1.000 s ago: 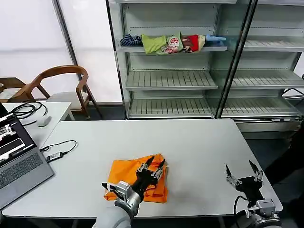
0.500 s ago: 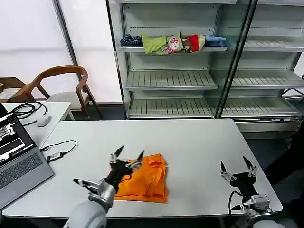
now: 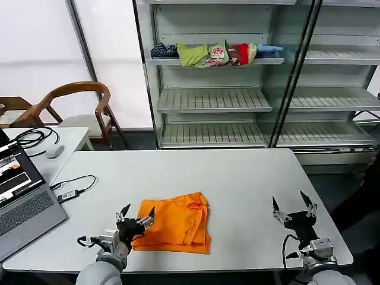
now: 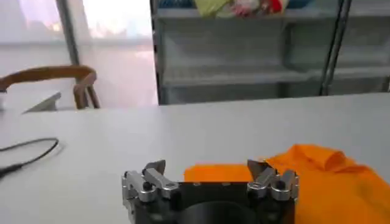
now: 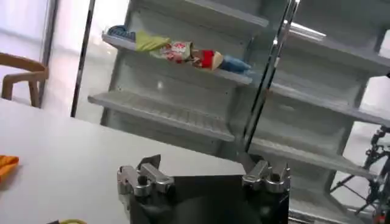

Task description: Fold and organize the clothes.

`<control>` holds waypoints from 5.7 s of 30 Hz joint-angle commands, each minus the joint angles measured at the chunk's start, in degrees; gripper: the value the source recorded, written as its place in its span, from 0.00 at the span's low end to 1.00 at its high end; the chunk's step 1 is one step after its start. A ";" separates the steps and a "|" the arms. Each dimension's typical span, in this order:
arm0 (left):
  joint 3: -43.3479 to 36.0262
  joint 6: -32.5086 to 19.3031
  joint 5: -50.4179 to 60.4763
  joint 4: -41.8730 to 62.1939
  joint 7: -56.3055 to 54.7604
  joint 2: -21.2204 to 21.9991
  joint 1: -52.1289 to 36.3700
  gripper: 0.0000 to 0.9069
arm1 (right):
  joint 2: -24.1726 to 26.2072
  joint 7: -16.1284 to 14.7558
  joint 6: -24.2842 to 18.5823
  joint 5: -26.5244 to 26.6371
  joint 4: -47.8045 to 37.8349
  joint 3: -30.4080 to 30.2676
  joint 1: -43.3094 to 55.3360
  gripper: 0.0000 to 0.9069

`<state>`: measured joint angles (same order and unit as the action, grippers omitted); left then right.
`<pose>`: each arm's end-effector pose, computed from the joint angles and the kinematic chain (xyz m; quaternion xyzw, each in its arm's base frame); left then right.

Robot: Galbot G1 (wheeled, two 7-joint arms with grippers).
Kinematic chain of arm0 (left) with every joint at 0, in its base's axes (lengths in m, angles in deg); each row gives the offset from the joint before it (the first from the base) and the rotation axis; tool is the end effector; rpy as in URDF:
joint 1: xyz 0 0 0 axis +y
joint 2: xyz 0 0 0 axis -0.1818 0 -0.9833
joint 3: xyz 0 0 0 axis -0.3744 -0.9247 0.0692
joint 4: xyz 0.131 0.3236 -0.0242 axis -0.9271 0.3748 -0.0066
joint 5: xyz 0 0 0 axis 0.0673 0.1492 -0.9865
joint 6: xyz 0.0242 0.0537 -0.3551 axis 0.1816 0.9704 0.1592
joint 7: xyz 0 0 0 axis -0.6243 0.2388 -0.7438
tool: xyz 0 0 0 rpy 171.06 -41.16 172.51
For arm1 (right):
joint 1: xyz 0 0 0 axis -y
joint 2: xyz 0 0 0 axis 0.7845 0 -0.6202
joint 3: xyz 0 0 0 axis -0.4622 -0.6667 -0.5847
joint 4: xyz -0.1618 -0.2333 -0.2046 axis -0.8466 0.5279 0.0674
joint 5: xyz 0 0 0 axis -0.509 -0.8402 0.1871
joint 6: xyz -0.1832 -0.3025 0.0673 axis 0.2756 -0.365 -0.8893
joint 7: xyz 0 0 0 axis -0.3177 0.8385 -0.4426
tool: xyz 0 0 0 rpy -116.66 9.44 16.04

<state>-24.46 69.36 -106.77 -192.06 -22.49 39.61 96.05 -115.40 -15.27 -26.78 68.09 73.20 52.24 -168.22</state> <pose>0.2421 0.0205 -0.2912 -0.0523 -0.9789 -0.0165 0.1970 0.2135 -0.1028 -0.2653 0.0027 -0.9873 0.1468 0.0611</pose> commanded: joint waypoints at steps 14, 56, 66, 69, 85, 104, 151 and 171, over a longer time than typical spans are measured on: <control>-0.73 0.72 -7.25 3.80 -2.13 0.98 0.49 1.00 | -0.11 0.12 0.38 -0.13 -1.05 -0.41 1.72 1.00; 0.82 -4.00 -8.14 3.95 0.90 0.99 -2.45 0.01 | 0.04 0.33 1.05 -0.59 -3.05 -2.38 4.70 1.00; 19.55 1.75 -11.21 3.89 6.76 -4.12 -0.64 0.01 | 0.12 0.24 0.89 -0.46 -4.01 -3.43 6.39 1.00; 26.29 3.39 -11.05 4.25 8.74 -5.77 1.13 0.01 | 0.24 0.24 0.79 -0.43 -4.54 -3.76 7.02 1.00; 41.14 10.47 -16.40 -4.63 12.14 -17.54 5.81 0.02 | 0.19 0.13 0.41 -0.18 -5.98 -4.65 8.60 1.00; -14.60 3.58 8.87 -12.23 1.25 5.82 -0.01 0.02 | 0.89 0.31 0.88 -0.21 -4.08 0.34 3.91 1.00; -5.68 -11.94 20.86 4.28 17.28 11.66 -17.09 1.00 | 2.98 0.97 1.42 5.71 -2.80 -0.95 9.64 1.00; 17.83 -26.69 15.70 12.20 28.80 1.72 -7.36 1.00 | -4.79 0.75 -4.90 0.17 -16.97 -9.92 19.89 1.00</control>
<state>-15.61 48.64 -91.13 -182.27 1.27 44.54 85.79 -117.18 -13.97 -28.61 70.01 63.14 45.84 -153.15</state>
